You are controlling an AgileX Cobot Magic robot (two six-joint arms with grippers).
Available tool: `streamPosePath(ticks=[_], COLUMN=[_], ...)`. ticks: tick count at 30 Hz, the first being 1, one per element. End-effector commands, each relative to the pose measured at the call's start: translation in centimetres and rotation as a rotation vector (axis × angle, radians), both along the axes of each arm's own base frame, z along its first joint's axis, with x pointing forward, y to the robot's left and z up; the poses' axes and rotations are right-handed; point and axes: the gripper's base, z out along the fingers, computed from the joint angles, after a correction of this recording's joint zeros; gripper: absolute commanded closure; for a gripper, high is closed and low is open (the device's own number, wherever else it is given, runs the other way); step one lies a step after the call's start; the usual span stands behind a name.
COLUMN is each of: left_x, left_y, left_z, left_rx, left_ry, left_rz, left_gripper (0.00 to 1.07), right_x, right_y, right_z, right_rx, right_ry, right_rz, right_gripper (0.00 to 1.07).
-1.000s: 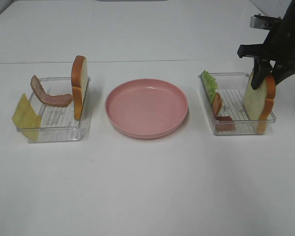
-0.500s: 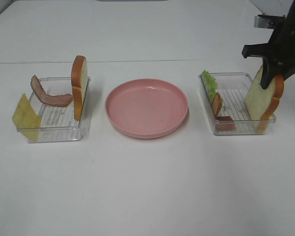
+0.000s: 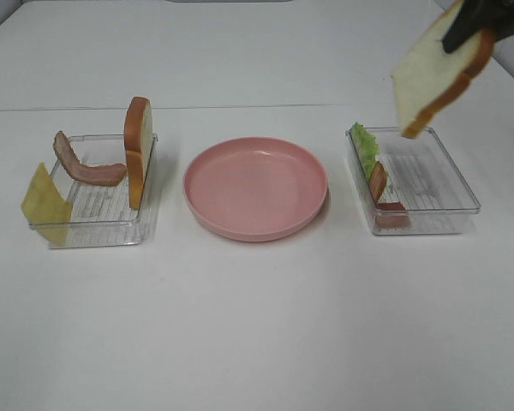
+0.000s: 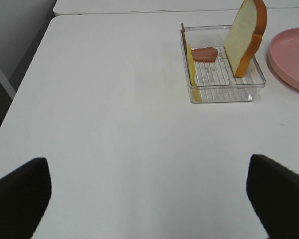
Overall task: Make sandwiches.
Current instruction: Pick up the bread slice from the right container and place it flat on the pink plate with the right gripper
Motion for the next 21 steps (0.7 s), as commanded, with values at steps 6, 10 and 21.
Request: streamPosePath(ticks=[6,10,21], left_x=[-0.2,-0.2,-0.2], left_y=[-0.1,-0.1,-0.1], left_z=[-0.1,-0.1,-0.1], left_rx=[-0.012,-0.012,-0.012], left_ry=[-0.016,-0.016,-0.016], left_rz=[-0.002,-0.002,-0.002], left_gripper=[0.06,0.06,0.06], right_x=[0.7,1.5,4.1], right_y=[7.3,10.5,15.6], right_z=[-2.7,-5.9,-13.6], right_rx=[0.351,0.384,0.391], right_ry=[-0.067,0.003,0.080], right_rz=[0.115,0.131,0.105], right_gripper=[1.07,1.07,1.07])
